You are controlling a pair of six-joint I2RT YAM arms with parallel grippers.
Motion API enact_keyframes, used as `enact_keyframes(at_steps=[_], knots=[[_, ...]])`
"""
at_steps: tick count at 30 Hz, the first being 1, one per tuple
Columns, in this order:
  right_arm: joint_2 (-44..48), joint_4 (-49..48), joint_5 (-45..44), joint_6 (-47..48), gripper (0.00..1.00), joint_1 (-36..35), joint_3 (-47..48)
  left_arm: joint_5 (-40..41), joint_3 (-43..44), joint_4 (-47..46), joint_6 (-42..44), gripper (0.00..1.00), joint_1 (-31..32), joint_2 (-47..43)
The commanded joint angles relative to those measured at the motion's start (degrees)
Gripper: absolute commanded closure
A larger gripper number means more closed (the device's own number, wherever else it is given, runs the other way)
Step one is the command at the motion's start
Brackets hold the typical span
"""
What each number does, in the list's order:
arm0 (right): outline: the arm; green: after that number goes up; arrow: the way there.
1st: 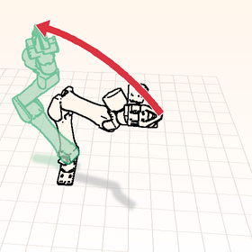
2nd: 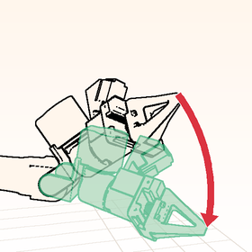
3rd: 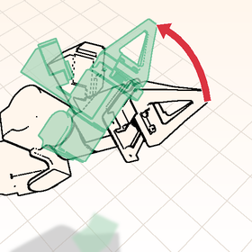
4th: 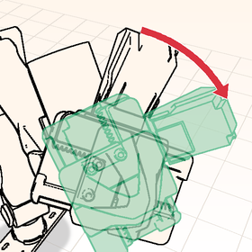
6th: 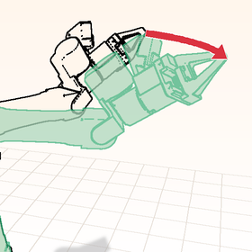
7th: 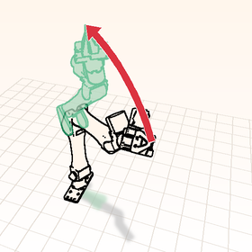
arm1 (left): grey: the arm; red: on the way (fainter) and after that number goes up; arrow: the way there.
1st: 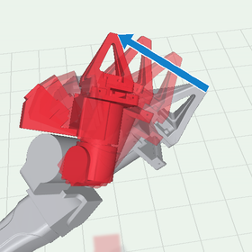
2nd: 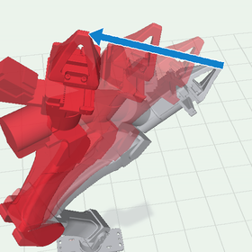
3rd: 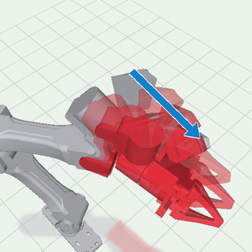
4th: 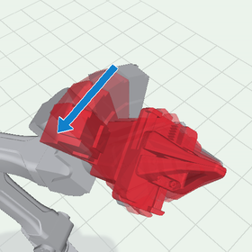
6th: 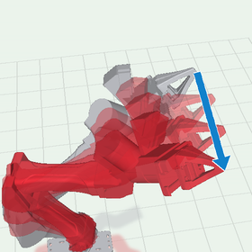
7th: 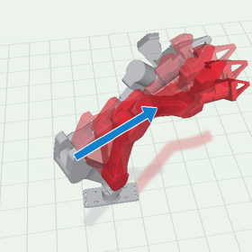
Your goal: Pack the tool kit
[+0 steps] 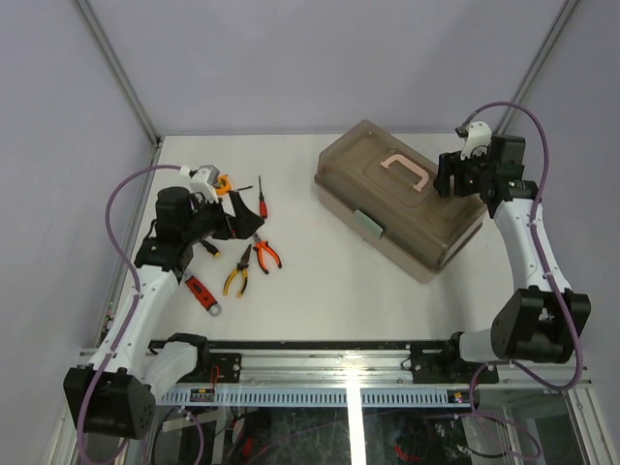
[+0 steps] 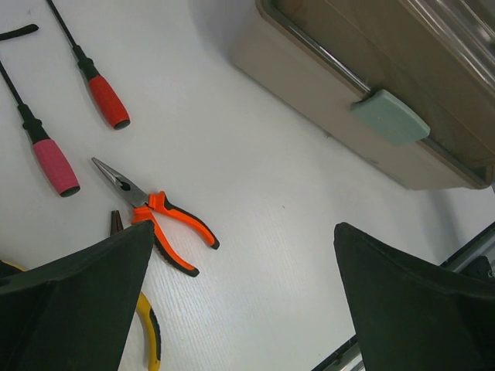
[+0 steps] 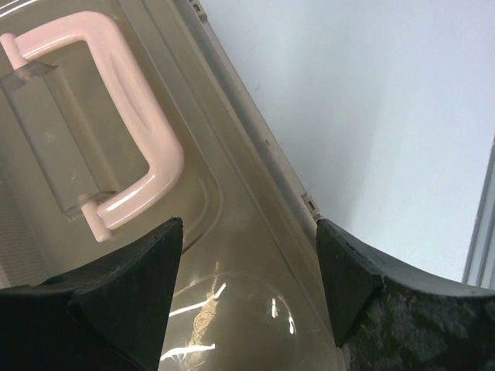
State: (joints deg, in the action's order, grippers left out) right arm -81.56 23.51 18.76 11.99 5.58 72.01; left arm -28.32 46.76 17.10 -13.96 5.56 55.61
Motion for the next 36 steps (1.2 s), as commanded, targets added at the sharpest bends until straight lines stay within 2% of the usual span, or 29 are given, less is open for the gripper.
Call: enact_keyframes(at_steps=[1,10,17,23,28,36], knots=[[-0.8,26.3,3.9,-6.9,0.32,-1.2,-8.0,-2.2,-0.9,-4.3,-4.1,0.00,-0.3,0.8],[3.9,19.2,-1.7,-26.8,0.35,-8.5,-10.9,-3.1,-3.3,-7.5,-11.2,0.00,3.3,2.7],[5.4,15.8,-6.8,-37.6,0.35,-15.0,-12.6,-5.3,-5.8,-12.2,-18.1,0.00,5.5,5.0],[6.7,14.9,-8.1,-41.1,0.35,-17.6,-14.1,-8.6,-11.9,-28.3,-31.7,0.00,6.3,9.5],[8.1,16.3,-8.6,-41.7,0.35,-18.0,-14.3,-9.5,-15.3,-43.7,-39.2,0.00,6.7,17.0],[10.8,18.8,-11.2,-42.7,0.34,-20.1,-13.1,-10.8,-7.6,-48.6,-41.3,0.00,9.8,29.2]])
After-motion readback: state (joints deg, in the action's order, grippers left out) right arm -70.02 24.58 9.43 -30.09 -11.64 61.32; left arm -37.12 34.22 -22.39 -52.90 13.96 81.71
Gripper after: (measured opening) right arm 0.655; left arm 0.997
